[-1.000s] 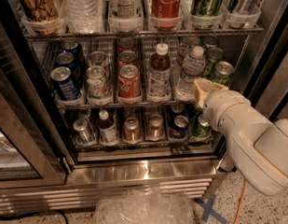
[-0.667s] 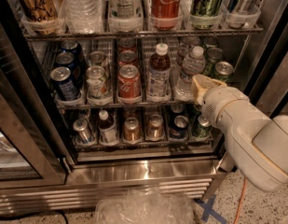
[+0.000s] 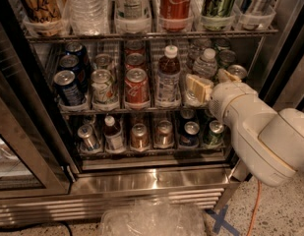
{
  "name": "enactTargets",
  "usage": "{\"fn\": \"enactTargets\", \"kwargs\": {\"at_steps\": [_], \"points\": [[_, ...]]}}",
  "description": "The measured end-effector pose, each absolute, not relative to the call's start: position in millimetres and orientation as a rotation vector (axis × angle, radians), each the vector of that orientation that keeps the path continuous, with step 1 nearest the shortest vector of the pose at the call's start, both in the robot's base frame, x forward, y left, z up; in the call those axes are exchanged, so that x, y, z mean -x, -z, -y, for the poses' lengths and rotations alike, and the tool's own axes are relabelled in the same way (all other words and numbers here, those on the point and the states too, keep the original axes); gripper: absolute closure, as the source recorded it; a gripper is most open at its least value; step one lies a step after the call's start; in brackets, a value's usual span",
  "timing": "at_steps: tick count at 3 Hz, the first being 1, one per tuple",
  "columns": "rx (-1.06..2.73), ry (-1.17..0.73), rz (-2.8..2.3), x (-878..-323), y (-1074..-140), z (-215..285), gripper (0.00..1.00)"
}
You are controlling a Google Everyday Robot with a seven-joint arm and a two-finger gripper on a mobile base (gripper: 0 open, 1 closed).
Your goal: Pick water bottle from middle shelf of fridge
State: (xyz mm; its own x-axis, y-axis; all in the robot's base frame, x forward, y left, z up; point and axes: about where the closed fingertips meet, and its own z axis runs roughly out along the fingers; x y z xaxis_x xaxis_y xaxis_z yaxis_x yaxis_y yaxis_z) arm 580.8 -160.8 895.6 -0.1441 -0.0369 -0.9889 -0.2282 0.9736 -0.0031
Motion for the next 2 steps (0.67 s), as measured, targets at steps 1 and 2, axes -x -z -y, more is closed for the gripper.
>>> {"fn": "enactTargets", "kwargs": {"at_steps": [1, 2], "points": [[0.216, -0.162, -1.708, -594.5, -899.7, 151.9, 0.33], [0.222, -0.165, -1.71, -601.0, -896.2, 146.8, 0.28]]}}
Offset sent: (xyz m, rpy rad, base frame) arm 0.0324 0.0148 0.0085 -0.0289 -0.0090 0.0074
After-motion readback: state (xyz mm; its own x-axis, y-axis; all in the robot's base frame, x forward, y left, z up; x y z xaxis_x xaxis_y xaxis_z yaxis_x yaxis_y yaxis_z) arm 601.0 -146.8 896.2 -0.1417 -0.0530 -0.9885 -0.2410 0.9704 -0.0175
